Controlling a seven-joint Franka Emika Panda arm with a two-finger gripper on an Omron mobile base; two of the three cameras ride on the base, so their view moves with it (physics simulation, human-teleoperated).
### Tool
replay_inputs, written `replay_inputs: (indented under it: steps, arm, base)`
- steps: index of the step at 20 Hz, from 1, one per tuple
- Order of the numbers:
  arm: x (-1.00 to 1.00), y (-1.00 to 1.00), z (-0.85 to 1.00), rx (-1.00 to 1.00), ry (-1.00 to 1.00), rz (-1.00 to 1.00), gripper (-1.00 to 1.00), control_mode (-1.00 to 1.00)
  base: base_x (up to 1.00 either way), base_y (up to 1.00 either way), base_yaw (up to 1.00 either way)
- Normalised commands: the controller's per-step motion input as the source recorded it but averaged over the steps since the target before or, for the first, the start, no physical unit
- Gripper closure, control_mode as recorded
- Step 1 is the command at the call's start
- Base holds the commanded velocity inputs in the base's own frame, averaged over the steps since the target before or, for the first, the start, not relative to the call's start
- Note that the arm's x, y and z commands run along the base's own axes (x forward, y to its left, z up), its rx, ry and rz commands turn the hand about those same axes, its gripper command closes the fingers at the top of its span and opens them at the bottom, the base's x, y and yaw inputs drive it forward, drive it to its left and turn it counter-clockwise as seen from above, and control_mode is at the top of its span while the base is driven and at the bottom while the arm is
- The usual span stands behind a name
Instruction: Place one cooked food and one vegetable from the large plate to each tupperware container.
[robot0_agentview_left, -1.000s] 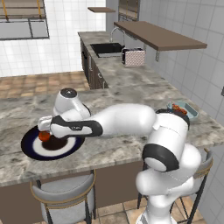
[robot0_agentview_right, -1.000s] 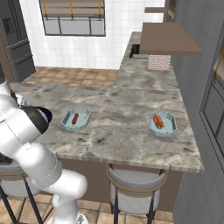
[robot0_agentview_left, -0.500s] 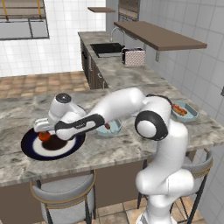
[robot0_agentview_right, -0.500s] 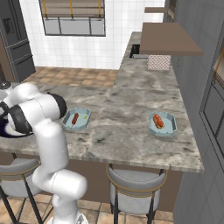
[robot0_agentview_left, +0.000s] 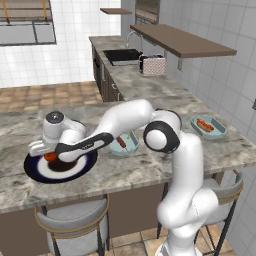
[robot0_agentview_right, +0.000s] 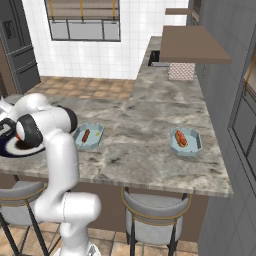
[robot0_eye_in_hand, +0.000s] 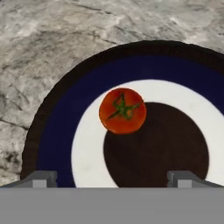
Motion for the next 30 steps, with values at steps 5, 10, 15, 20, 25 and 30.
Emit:
replay_inputs:
  steps: [5,10,15,20,25,30]
  arm:
    - [0.01,-0.24,-0.04,-0.01,0.08,0.0,-1.0,-1.0]
    - [0.0,-0.47,-0.02,0.0,0.02,0.0,-1.0,-1.0]
    - [0.09,-0.11,-0.22,-0.01,0.0,0.0,-1.0,-1.0]
    - [0.33,0.13,-0.11,0.0,0.0,0.0,-1.0,-1.0]
    - [0.33,0.14,-0.16,0.0,0.0,0.0,-1.0,-1.0]
    - [0.15,0.38,-0.05,0.02,0.0,0.0,-1.0,-1.0]
  base:
    - [0.0,0.0,0.0]
    - [0.0,0.0,0.0]
    - [0.0,0.0,0.0]
    - [0.0,0.0,0.0]
    - [0.0,0.0,0.0]
    - [0.0,0.0,0.0]
